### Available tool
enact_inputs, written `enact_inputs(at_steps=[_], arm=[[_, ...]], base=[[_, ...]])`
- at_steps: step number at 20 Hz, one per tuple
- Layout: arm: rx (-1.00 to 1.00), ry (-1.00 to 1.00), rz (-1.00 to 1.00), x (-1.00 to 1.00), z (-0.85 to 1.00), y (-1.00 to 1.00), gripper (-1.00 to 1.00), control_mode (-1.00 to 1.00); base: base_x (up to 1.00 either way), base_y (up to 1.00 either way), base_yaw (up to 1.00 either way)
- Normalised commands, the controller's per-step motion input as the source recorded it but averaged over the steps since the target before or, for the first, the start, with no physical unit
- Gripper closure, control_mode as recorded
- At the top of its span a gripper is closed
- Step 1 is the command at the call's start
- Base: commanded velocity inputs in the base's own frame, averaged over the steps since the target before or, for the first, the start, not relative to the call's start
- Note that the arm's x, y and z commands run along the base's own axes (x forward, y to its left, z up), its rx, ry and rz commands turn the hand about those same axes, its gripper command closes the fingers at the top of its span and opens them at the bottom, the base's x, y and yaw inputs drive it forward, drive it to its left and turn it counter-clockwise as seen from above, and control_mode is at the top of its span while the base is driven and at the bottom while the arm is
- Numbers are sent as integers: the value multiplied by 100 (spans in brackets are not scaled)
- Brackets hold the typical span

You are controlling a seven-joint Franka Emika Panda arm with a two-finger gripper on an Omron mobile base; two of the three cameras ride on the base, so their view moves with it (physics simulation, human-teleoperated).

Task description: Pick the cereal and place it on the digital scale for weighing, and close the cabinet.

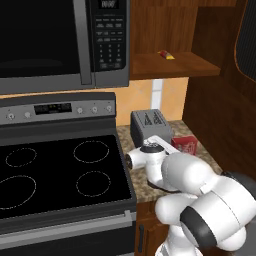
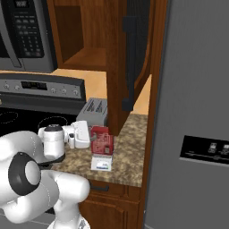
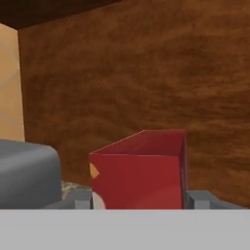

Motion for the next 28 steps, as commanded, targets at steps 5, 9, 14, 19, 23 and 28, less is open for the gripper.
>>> enact_inputs(at_steps=[5, 9, 14, 19, 23, 28], arm=[[0, -7, 0, -3, -4, 0, -100, -100], [-1, -16, 0, -24, 15, 0, -100, -100], [0, -3, 0, -11, 3, -1, -100, -100], [-5, -19, 1, -40, 63, 6, -100, -100], [-14, -23, 6, -53, 91, 16, -100, -100], [-8, -18, 4, -65, 100, 5, -100, -100]], base=[[0, 0, 0], [0, 0, 0], [0, 0, 0], [0, 0, 0], [0, 0, 0], [0, 0, 0]])
